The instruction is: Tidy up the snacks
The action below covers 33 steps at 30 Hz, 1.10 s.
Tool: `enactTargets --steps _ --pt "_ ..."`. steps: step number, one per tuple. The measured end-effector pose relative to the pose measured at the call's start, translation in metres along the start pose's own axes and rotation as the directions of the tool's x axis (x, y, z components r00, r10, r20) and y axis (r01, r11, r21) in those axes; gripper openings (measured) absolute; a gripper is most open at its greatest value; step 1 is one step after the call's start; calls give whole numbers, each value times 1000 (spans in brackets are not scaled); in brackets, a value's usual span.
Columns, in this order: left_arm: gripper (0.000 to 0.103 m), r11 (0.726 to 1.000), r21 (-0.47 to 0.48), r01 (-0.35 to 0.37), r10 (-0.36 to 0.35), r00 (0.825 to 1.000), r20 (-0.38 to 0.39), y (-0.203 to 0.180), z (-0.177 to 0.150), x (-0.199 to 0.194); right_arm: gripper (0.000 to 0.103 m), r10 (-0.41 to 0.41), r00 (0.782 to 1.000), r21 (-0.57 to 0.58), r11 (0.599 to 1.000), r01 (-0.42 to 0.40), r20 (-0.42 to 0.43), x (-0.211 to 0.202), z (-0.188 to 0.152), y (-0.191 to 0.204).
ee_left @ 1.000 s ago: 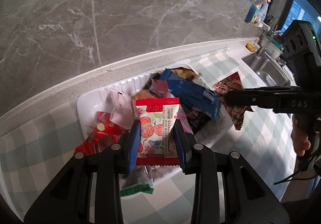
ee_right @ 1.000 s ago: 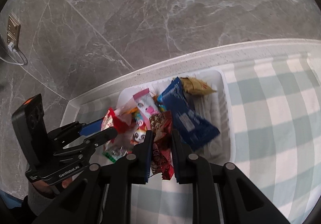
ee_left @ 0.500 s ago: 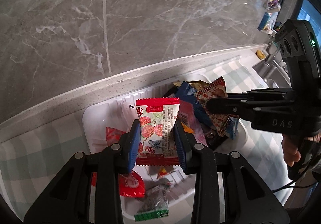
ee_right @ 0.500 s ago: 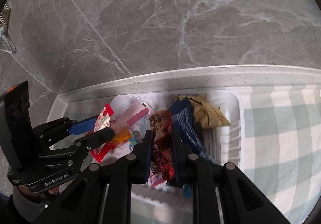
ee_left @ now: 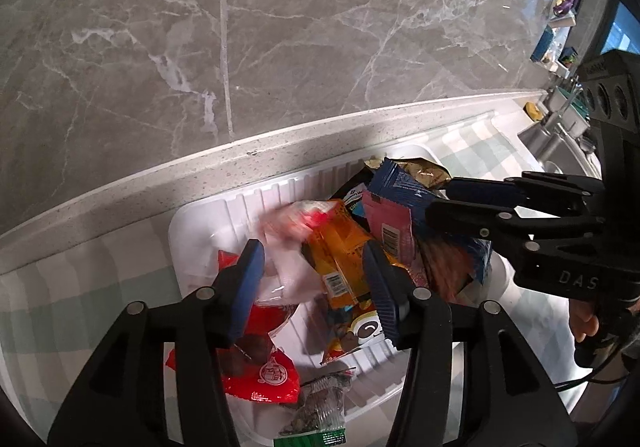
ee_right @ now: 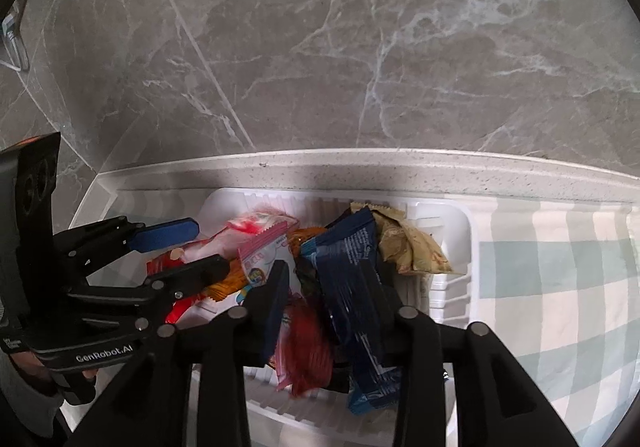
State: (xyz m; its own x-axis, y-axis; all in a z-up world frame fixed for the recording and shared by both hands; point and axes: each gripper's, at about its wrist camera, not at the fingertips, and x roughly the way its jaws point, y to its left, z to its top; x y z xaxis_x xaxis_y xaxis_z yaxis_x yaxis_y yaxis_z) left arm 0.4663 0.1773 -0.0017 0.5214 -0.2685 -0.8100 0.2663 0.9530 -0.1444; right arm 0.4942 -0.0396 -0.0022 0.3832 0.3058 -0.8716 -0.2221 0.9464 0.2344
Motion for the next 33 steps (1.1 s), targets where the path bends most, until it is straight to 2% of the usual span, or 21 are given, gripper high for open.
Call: enactTargets --steps 9,16,21,24,26,28,30,33 --pt "53 1000 -22 -9 9 999 40 0 -4 -23 39 1 999 46 999 -3 43 -28 -7 -9" --pt "56 1000 -28 -12 14 998 68 -7 -13 -45 41 9 997 92 996 -16 71 -56 -25 -10" --pt "65 999 -32 -22 25 997 80 -18 -23 -59 46 16 997 110 994 -25 82 -75 -46 -7" --pt "70 999 -34 -26 29 996 81 -26 -31 -67 55 6 995 114 993 -18 103 -89 -60 -3" --pt "71 999 -31 -31 34 996 84 -32 -37 -73 57 -2 993 112 994 -11 115 -99 -71 1" --pt "73 999 -24 -39 41 995 93 -39 -42 -79 64 -15 991 113 994 1 131 -110 -81 4" --pt "76 999 -20 -47 49 994 99 -49 -48 -87 75 -31 988 118 993 13 152 -120 -91 6" --pt "84 999 -13 -47 48 993 110 -60 -55 -97 82 -56 982 115 993 36 179 -136 -105 11"
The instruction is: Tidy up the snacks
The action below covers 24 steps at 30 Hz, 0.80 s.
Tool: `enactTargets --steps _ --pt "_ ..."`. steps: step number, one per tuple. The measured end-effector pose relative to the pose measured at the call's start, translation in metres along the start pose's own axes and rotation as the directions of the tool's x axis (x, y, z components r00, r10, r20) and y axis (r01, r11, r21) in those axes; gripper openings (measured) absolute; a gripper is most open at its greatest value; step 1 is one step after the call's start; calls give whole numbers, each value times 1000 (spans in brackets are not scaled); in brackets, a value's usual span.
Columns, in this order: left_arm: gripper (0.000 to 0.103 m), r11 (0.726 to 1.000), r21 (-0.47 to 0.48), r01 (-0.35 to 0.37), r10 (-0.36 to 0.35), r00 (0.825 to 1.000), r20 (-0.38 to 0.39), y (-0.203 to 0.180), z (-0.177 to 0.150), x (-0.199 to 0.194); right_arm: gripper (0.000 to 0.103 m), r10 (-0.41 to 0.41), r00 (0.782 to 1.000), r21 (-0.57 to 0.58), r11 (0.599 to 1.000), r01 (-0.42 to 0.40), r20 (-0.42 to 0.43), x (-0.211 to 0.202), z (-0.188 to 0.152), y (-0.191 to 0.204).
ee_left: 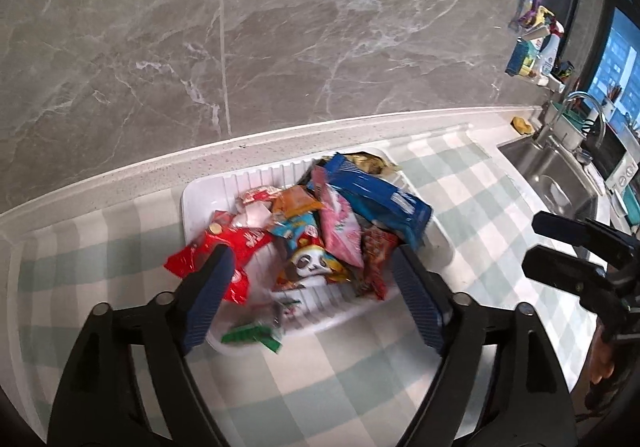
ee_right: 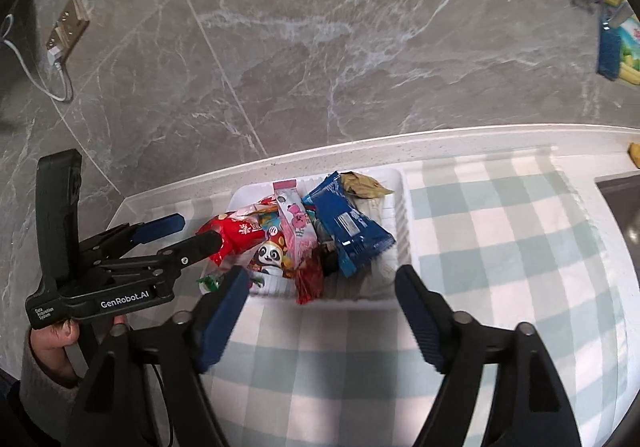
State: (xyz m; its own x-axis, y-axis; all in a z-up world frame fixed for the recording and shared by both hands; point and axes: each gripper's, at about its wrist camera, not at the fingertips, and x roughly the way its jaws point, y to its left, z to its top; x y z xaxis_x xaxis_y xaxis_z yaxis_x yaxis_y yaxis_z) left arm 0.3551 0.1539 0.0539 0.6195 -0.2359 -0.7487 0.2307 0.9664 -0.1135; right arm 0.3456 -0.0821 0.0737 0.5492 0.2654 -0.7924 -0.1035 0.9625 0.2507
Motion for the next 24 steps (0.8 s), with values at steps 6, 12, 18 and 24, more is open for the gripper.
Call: enactTargets --steps 6,12,18,24 --pt "93 999 37 -19 19 1000 19 -32 -13 -25 92 -66 996 -31 997 68 65 -35 -19 3" --pt "94 997 68 -46 43 998 42 -63 -23 -46 94 -101 989 -28 994 105 109 -64 -37 -4" --pt "94 994 82 -68 62 996 67 -88 -29 -72 94 -101 986 -20 994 104 132 -89 -49 -12" --pt "94 991 94 -91 82 992 91 -109 -32 -93 95 -103 983 -25 994 108 151 -111 -56 -18"
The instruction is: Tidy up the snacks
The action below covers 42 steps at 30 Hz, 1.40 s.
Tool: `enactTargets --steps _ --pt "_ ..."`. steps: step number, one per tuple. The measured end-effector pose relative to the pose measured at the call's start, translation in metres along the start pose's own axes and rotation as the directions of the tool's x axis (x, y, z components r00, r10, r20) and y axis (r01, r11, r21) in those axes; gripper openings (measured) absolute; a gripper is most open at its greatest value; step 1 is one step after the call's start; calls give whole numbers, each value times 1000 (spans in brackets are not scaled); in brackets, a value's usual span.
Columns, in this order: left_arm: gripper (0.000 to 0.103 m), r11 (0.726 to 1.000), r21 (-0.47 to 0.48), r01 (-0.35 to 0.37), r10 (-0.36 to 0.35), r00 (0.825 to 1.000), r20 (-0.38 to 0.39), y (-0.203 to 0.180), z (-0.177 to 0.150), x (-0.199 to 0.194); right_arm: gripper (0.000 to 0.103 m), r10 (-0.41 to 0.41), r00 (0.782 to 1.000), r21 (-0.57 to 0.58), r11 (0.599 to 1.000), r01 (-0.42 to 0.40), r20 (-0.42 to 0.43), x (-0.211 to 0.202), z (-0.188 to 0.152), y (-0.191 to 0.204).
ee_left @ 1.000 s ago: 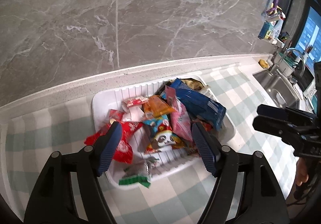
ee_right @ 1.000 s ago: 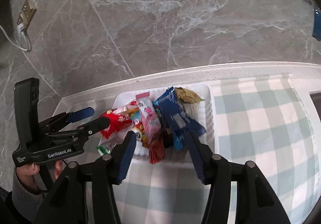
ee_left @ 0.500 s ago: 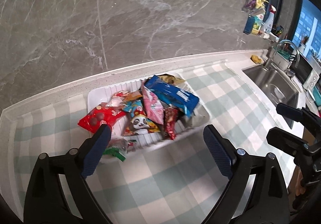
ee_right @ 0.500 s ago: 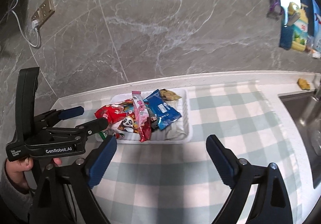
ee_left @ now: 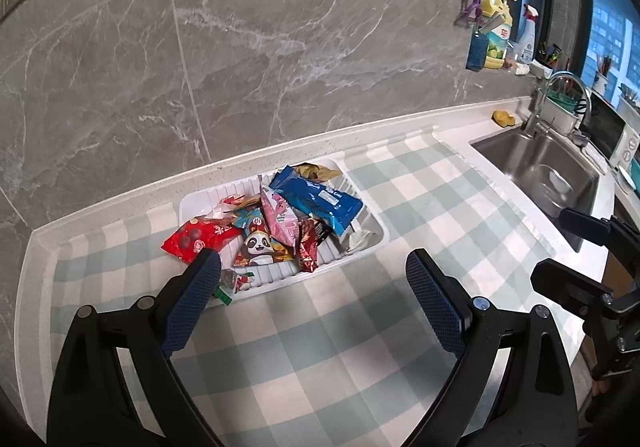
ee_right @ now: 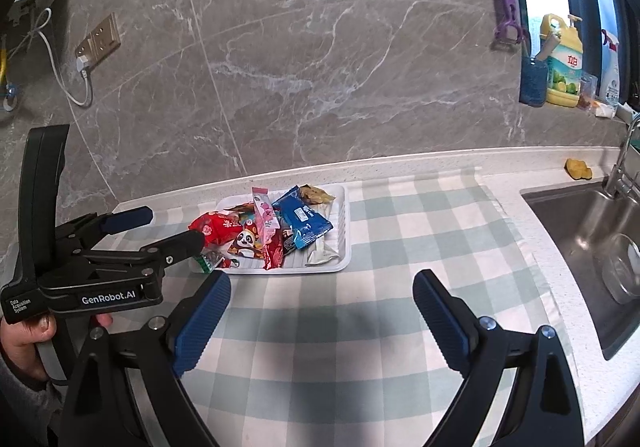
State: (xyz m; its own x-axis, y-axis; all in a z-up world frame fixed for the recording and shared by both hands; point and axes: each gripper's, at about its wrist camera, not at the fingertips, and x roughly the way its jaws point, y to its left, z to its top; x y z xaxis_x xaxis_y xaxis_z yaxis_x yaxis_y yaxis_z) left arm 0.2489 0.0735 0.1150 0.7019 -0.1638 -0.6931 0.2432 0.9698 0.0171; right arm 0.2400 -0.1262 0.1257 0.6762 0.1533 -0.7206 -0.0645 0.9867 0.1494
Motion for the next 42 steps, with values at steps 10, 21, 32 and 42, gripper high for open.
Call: enactTargets --steps 10,21,32,42 --pt "95 1000 26 -17 16 999 32 -27 2 -29 95 1 1000 -4 1000 -1 17 -24 -8 -13" --pt "95 999 39 -34 32 998 60 -42 3 -49 95 7 999 -17 1000 -6 51 -40 -8 -23" --pt "95 998 38 -47 44 996 78 -46 6 -55 95 11 998 -30 1000 -9 63 -45 -9 -25" --pt "95 998 44 -51 47 996 79 -49 9 -56 96 16 998 -20 1000 -14 67 -48 -10 -28"
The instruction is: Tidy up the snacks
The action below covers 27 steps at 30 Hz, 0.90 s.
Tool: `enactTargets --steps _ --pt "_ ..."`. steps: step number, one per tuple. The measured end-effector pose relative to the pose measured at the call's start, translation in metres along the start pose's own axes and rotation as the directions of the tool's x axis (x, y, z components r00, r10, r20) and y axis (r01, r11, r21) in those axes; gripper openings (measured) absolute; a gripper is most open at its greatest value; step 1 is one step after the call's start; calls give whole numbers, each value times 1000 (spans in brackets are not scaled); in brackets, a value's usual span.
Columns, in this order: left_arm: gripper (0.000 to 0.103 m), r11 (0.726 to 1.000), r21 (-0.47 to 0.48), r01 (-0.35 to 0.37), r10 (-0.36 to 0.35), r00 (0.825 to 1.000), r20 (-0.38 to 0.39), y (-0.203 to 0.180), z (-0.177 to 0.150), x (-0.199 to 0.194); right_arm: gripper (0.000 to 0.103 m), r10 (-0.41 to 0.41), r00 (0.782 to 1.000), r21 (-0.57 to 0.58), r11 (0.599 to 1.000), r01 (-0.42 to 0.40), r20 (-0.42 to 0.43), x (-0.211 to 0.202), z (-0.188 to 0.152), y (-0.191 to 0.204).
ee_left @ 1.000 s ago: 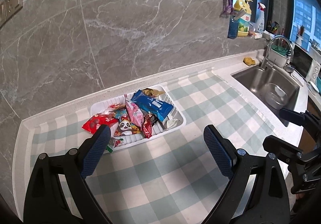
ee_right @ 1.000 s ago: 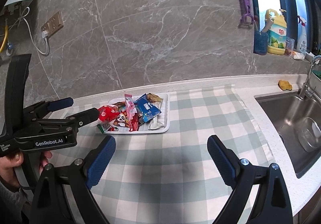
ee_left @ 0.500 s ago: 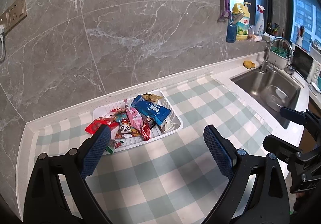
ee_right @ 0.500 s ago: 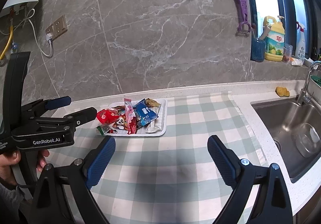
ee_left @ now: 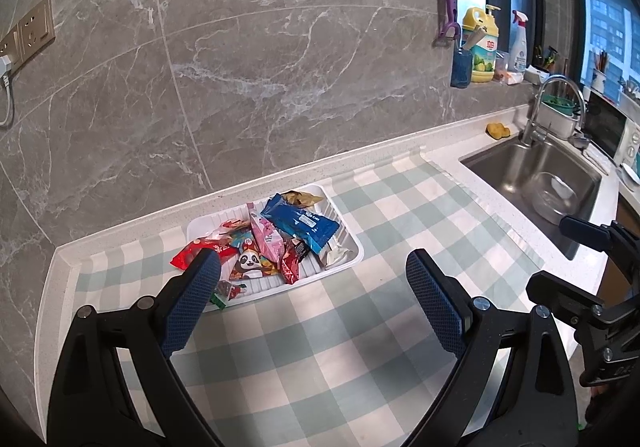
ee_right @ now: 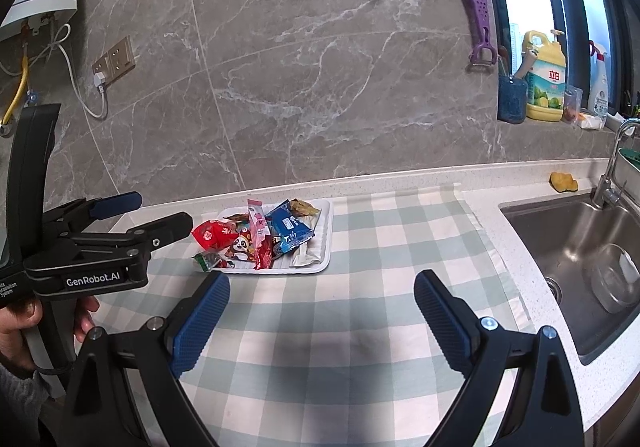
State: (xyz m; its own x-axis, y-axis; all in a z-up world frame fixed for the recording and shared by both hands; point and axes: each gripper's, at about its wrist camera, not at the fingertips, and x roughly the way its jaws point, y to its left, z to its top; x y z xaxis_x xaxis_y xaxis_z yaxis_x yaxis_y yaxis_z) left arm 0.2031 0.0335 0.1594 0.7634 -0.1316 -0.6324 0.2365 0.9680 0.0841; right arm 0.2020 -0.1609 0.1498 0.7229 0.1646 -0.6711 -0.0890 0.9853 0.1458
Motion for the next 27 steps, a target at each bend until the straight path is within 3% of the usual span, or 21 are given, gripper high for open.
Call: enactTargets --steps 27 --pt "95 1000 3 -10 10 1000 -5 -3 0 4 97 1 1000 6 1000 -1 3 -2 -2 -2"
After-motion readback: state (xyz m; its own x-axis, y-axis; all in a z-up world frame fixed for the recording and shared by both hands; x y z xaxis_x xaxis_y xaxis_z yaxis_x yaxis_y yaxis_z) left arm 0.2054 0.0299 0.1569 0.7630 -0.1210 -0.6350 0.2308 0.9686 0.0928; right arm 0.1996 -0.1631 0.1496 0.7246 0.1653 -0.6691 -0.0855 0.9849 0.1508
